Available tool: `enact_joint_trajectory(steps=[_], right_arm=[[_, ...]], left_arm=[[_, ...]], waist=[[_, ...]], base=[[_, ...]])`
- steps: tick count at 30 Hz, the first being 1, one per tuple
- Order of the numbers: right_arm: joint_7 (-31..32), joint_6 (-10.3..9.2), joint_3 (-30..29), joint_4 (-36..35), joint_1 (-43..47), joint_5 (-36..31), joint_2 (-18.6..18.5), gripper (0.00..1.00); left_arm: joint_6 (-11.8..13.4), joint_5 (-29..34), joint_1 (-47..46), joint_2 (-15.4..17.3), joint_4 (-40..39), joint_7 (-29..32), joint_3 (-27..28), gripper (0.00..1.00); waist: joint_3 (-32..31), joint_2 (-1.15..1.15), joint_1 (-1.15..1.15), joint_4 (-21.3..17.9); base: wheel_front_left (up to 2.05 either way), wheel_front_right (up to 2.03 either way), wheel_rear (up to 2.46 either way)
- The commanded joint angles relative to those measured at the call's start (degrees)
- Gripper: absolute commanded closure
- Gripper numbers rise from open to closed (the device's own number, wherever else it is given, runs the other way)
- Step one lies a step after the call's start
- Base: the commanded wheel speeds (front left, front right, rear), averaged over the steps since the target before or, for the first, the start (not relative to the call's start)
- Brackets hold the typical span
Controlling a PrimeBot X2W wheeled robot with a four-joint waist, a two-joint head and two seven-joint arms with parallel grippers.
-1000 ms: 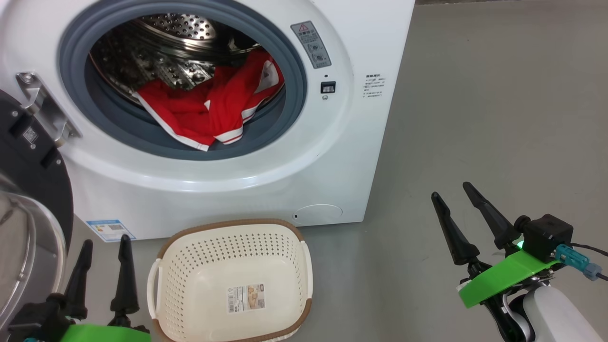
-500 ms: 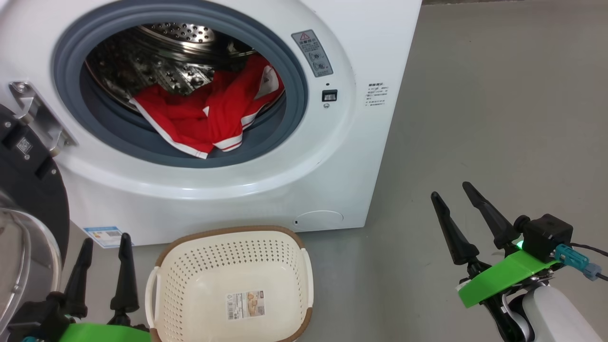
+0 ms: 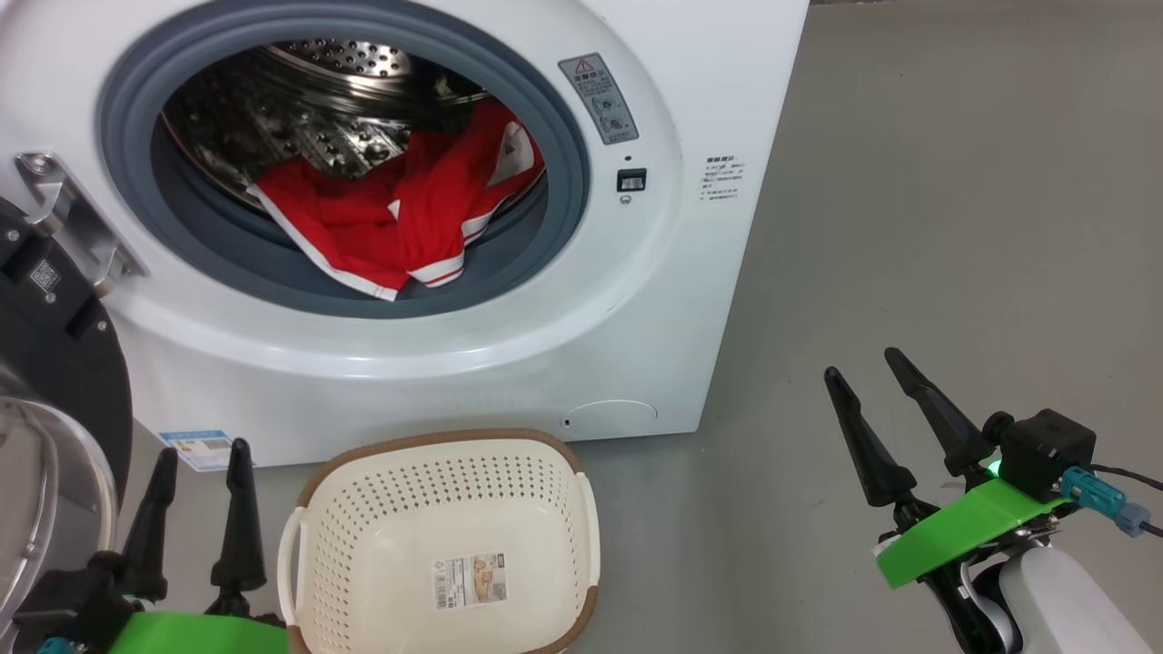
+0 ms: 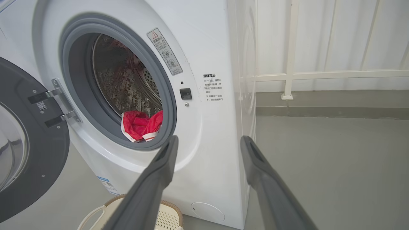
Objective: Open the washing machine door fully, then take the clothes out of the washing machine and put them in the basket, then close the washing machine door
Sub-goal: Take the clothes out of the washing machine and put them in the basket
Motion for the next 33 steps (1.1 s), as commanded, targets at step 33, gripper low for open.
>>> enact_joint_trajectory(steps=[33], right_arm=[[-0.68,0.09,0.63,-2.22,-2.99,-1.19,0.12,0.0]], left_arm=[[-0.14,1.75,-5.26,1.28,-1.46,-0.55,1.44,0.0]], waist=[[4.84,0.0,0.0,-0.94]], base=[[0.0,0.0,0.0]])
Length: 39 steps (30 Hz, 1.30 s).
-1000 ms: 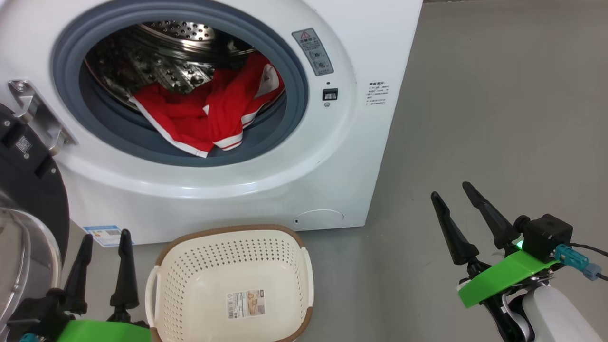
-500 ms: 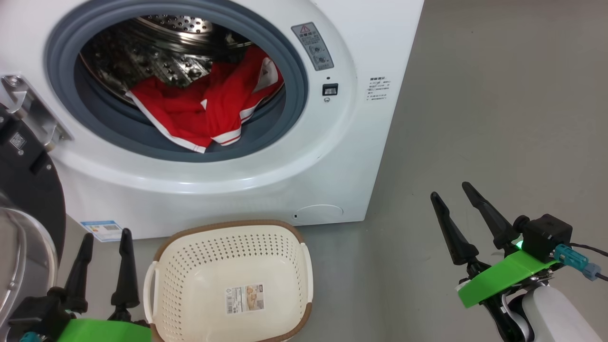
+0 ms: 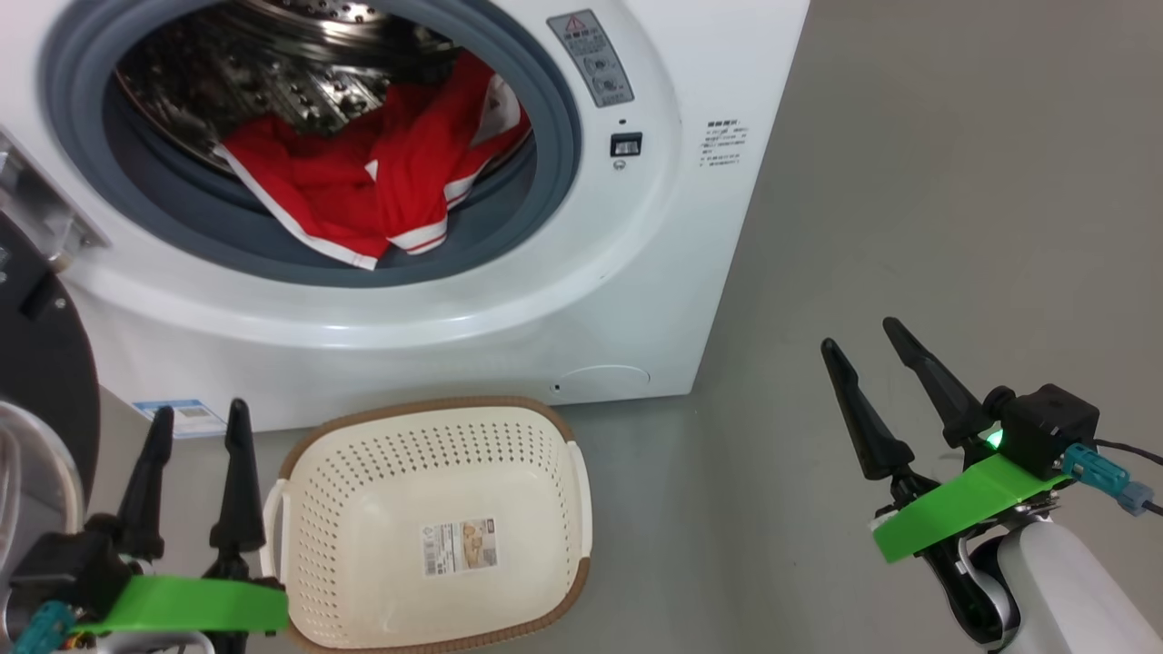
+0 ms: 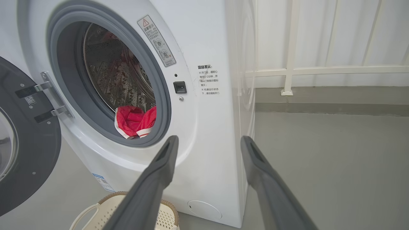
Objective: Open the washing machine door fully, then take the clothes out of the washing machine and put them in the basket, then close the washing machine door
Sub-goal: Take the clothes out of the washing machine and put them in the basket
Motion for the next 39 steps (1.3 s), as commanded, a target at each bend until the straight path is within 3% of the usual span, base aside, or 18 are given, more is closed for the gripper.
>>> enact_joint_trajectory(steps=[1,10,19,39], right_arm=[[-0.68,0.09,0.61,-1.57,-1.43,-0.17,0.03,0.0],[-0.68,0.09,-0.11,-2.01,-2.87,-0.43,0.69,0.0],[-0.68,0.09,-0.22,-2.5,-4.49,-0.66,1.34,0.0],[-0.68,0.09,-1.16,-5.42,-8.24,-1.89,2.48,0.0]], left_arm=[[-0.09,0.41,-2.61,1.21,-1.36,-0.55,1.72,0.0],[0.62,0.23,-7.29,1.11,0.06,-0.01,1.13,0.0],[0.97,1.11,-14.97,3.0,3.72,2.1,-0.13,0.0],[0.41,0.35,-35.24,6.35,17.58,4.57,-3.76,0.0]], waist=[[1.25,0.0,0.0,-0.4],[4.13,0.0,0.0,-1.03],[7.16,0.0,0.0,-1.82],[15.96,0.0,0.0,-4.64]], base=[[0.0,0.0,0.0],[0.0,0.0,0.0],[0.0,0.0,0.0],[0.0,0.0,0.0]])
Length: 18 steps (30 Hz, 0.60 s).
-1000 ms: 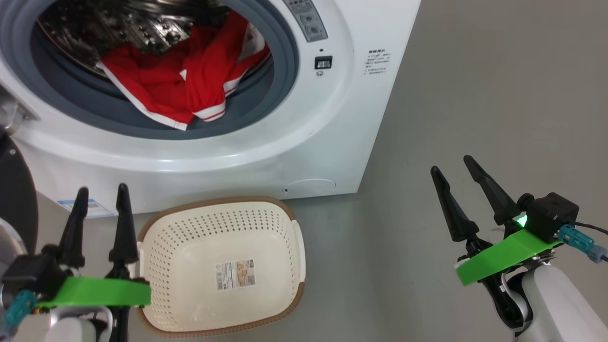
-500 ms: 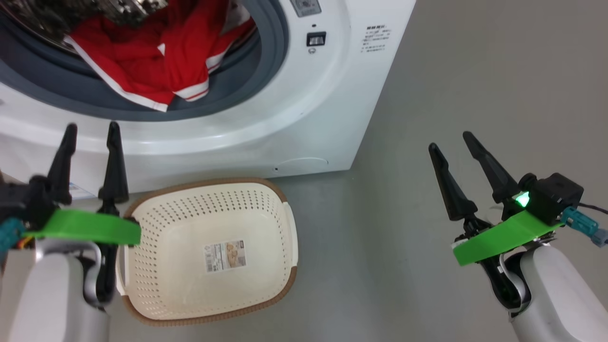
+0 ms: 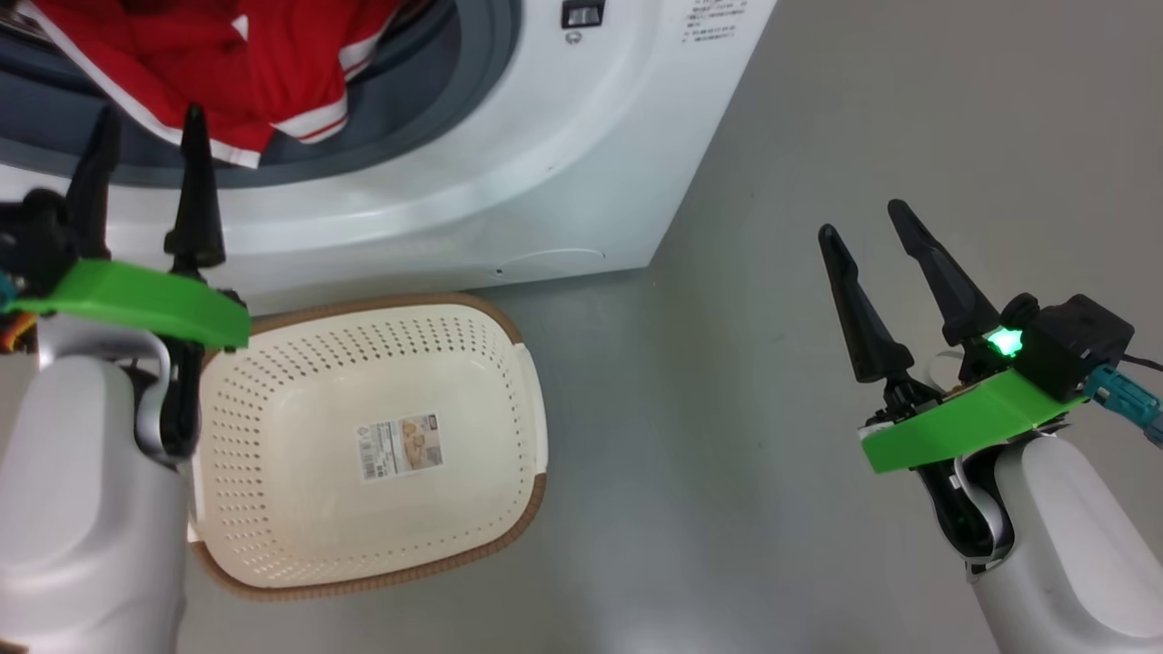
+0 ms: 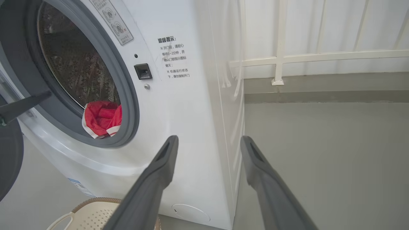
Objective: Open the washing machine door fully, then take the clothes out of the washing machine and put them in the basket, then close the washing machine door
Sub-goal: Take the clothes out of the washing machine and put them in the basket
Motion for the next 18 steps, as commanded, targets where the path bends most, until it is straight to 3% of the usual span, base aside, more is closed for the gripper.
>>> enact_joint_trajectory(steps=[1,18], right_arm=[[-0.43,0.09,0.64,-1.56,-0.2,-0.39,0.12,0.0],[-0.43,0.09,0.6,-2.33,-1.65,-0.57,2.12,0.0]], left_arm=[[-0.02,-0.19,-2.3,2.54,-0.11,0.42,1.23,0.0],[-0.21,-0.3,-18.36,4.62,13.67,2.77,-0.55,0.0]], waist=[[1.27,0.0,0.0,-0.87],[7.08,0.0,0.0,-3.8]], base=[[0.0,0.0,0.0],[0.0,0.0,0.0]])
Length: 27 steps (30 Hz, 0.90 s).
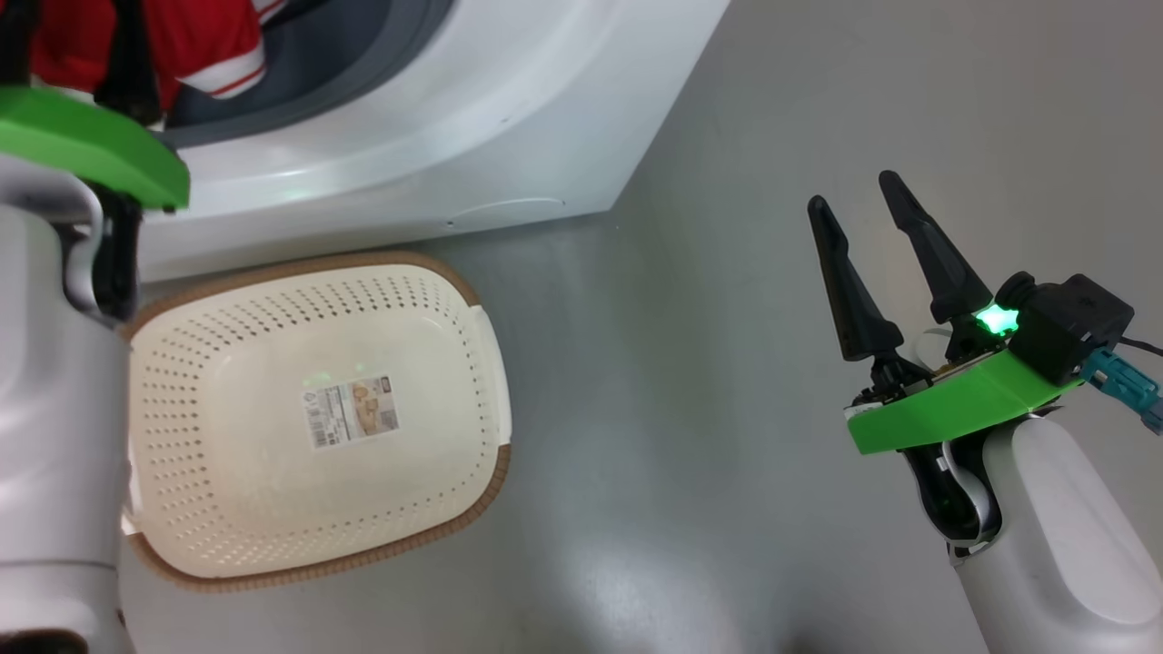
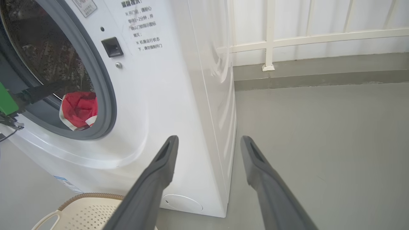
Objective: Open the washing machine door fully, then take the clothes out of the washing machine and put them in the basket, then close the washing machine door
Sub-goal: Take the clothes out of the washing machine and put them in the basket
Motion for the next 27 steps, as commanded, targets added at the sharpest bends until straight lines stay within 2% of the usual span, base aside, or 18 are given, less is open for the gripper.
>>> enact_joint_trajectory(steps=[1,18,27], right_arm=[[-0.42,0.09,0.87,-1.51,0.23,-0.57,0.23,0.0],[-0.42,0.09,1.29,-2.09,-1.11,-0.67,1.74,0.0],[-0.42,0.09,1.52,-1.97,-0.99,-0.48,2.16,0.0]], left_arm=[[-0.22,-0.25,-1.4,2.91,-0.79,0.07,1.05,0.0],[-0.57,-2.21,-14.9,3.88,10.9,4.71,-2.1,0.0],[-0.61,-3.11,-19.56,4.42,16.08,5.0,-2.92,0.0]], waist=[[0.96,0.0,0.0,-0.82],[5.48,0.0,0.0,-3.37],[6.34,0.0,0.0,-5.01]], base=[[0.0,0.0,0.0],[0.0,0.0,0.0],[0.0,0.0,0.0]])
